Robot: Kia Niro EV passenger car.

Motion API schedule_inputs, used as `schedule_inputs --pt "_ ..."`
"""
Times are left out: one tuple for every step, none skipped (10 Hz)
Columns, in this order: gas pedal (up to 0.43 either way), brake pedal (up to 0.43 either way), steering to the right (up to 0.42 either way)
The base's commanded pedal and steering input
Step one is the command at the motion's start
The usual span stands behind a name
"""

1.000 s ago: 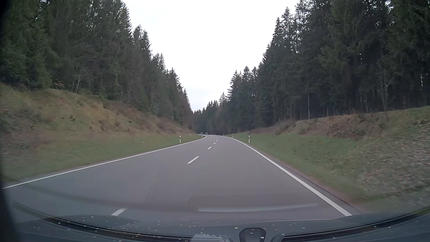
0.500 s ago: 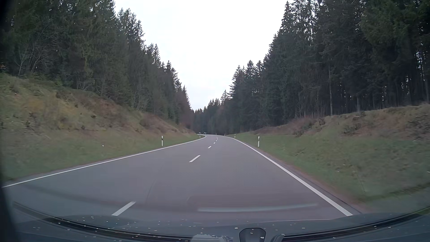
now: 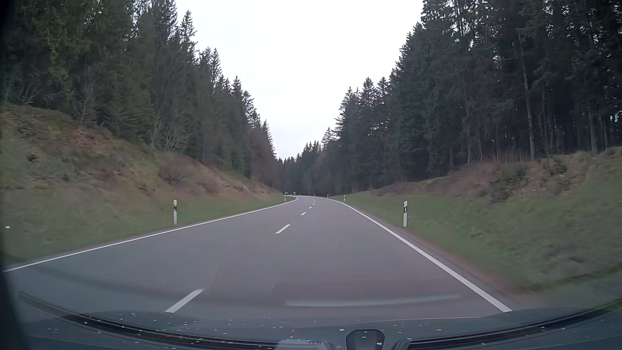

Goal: Follow the waypoints while adhering to traffic rules and regulations

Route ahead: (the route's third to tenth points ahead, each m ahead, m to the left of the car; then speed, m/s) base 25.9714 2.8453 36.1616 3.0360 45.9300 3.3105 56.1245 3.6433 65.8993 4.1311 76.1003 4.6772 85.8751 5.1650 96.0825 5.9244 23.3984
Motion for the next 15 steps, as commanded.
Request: schedule_inputs --pt "0.331 0.0 -0.004" --pt "0.331 0.0 -0.005" --pt "0.331 0.0 -0.005" --pt "0.331 0.0 -0.004" --pt "0.331 0.0 -0.004" --pt "0.331 0.0 -0.005" --pt "0.331 0.0 -0.004" --pt "0.331 0.0 -0.005" --pt "0.331 0.0 -0.004" --pt "0.331 0.0 -0.004" --pt "0.331 0.0 -0.004" --pt "0.331 0.0 -0.004" --pt "0.331 0.0 -0.005" --pt "0.319 0.0 -0.004" --pt "0.319 0.0 -0.004"
